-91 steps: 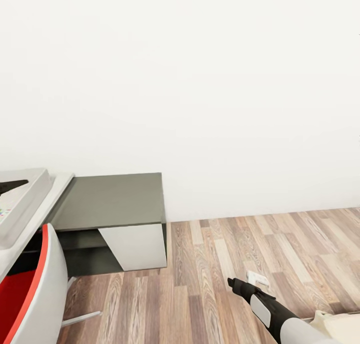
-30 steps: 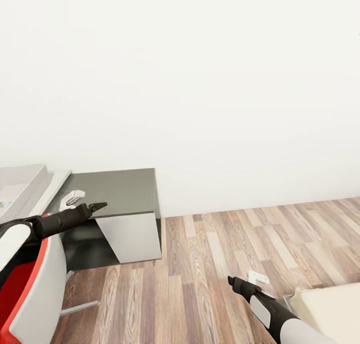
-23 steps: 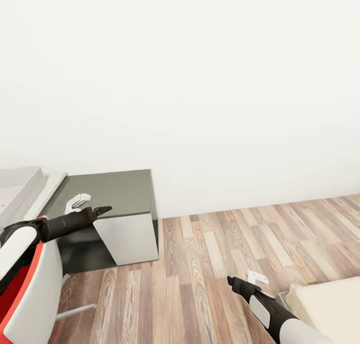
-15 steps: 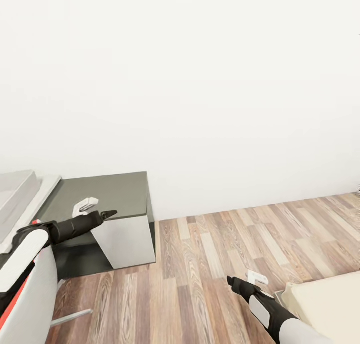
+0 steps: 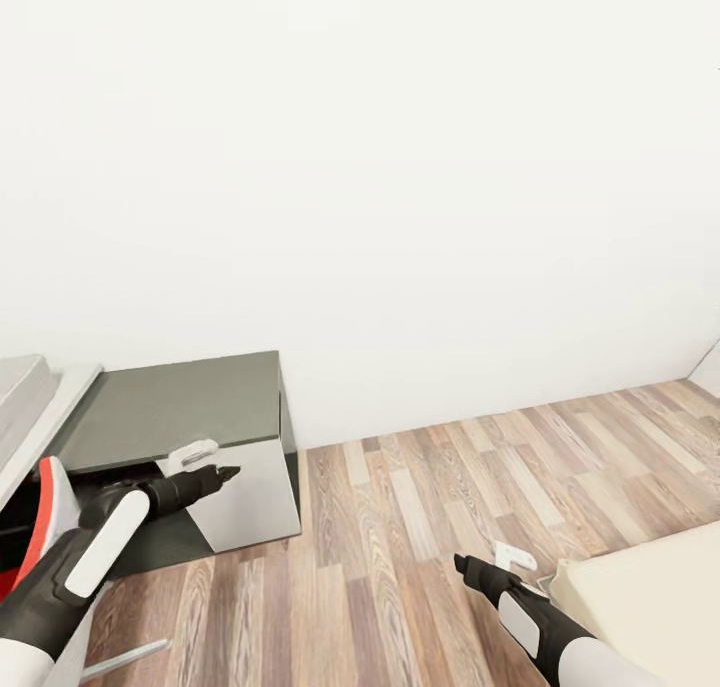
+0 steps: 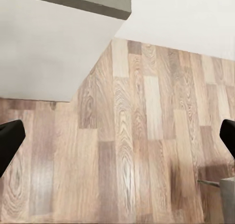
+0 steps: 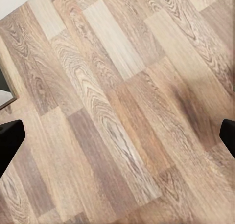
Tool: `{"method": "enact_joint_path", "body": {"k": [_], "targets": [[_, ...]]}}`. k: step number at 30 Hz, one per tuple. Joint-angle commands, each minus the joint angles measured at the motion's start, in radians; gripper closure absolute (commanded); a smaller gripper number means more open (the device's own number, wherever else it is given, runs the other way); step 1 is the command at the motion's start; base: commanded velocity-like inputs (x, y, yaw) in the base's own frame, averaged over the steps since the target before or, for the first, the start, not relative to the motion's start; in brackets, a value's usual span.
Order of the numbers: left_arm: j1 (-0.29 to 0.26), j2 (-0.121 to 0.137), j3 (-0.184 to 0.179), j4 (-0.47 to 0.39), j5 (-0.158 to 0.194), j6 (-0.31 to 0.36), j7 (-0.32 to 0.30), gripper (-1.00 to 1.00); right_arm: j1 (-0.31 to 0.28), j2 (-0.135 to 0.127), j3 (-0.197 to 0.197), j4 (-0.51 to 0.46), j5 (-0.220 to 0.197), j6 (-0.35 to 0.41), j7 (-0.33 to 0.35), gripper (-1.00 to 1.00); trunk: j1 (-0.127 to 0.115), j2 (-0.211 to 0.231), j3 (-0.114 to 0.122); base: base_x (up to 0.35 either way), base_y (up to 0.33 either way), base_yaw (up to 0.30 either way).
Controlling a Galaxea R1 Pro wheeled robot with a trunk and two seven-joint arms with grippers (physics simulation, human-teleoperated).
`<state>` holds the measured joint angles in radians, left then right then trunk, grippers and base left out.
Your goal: Put all the toys in the child's room - the three board games (two on the bed and one on the table), the two jigsaw puzzles on the table, and the tennis ball on the table - inside the toy box on the table in the child's room.
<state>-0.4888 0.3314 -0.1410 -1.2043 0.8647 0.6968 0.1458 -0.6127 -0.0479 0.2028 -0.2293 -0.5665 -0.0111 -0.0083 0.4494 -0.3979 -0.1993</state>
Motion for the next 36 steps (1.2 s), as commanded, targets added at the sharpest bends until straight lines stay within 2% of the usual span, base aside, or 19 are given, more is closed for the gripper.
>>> {"method": "enact_joint_path", "body": {"k": [1,3,4,6,9,12,15,17,18,20,26,33,36], "targets": [[-0.001,-0.001,-0.003,0.025,0.009,-0.014,0.009,-1.0,-0.001,0.0,0.008,0.0,-0.01,-0.001,-0.001,-1.0,0.001,-0.002,0.0,0.0,0.0,-0.124],[-0.001,-0.004,-0.016,0.104,0.0,-0.056,0.008,-1.0,-0.001,0.0,0.009,0.0,-0.01,-0.001,-0.001,-1.0,0.001,-0.002,0.003,0.0,0.0,-0.124],[-0.001,-0.007,-0.034,0.157,-0.01,-0.083,0.008,-1.0,-0.001,0.0,0.009,0.001,-0.01,-0.001,-0.001,-1.0,0.001,-0.002,0.004,0.0,0.0,-0.124],[-0.001,-0.009,-0.059,0.208,-0.023,-0.113,0.008,-1.0,-0.001,0.001,0.009,0.001,-0.01,-0.001,-0.001,-1.0,0.001,-0.002,0.007,0.0,0.0,-0.124],[-0.001,-0.015,-0.132,0.323,-0.054,-0.198,0.01,-1.0,-0.001,0.006,0.009,0.001,-0.01,-0.002,-0.001,-1.0,0.001,-0.002,0.012,0.0,0.0,-0.113],[-0.001,-0.028,-0.186,0.419,-0.07,-0.262,0.011,-1.0,-0.001,0.013,0.009,0.001,-0.01,-0.002,-0.001,-1.0,0.001,-0.002,0.015,0.0,0.0,-0.076],[-0.001,-0.072,-0.254,0.555,-0.084,-0.342,0.013,-1.0,-0.001,0.019,0.009,0.001,-0.01,-0.003,-0.001,-1.0,0.001,-0.002,0.016,0.0,0.0,-0.029],[-0.001,-0.091,-0.282,0.616,-0.095,-0.379,0.014,-1.0,-0.001,0.021,0.009,0.001,-0.01,-0.004,-0.001,-1.0,0.001,-0.002,0.017,0.0,0.0,-0.014],[-0.001,-0.109,-0.306,0.678,-0.11,-0.413,0.014,-1.0,-0.001,0.023,0.009,0.001,-0.009,-0.005,-0.001,-1.0,0.001,-0.002,0.017,0.0,0.0,-0.008],[-0.001,-0.13,-0.329,0.759,-0.135,-0.448,0.015,-1.0,-0.001,0.03,0.009,0.002,-0.009,-0.006,-0.001,-1.0,0.001,-0.002,0.017,0.0,0.0,-0.005],[-0.001,-0.155,-0.359,0.854,-0.173,-0.475,0.015,-1.0,-0.001,0.045,0.009,0.002,-0.005,-0.007,-0.001,-1.0,0.001,-0.002,0.017,0.0,0.0,-0.002],[-0.001,-0.16,-0.372,0.873,-0.205,-0.48,0.016,-1.0,0.0,0.051,0.009,0.002,0.026,-0.007,-0.002,-1.0,0.001,-0.002,0.017,0.0,0.0,0.0],[-0.001,-0.161,-0.386,0.881,-0.242,-0.481,0.016,-1.0,0.0,0.063,0.008,0.003,0.034,-0.003,-0.016,-1.0,0.001,-0.002,0.017,0.0,0.0,0.0]]}}
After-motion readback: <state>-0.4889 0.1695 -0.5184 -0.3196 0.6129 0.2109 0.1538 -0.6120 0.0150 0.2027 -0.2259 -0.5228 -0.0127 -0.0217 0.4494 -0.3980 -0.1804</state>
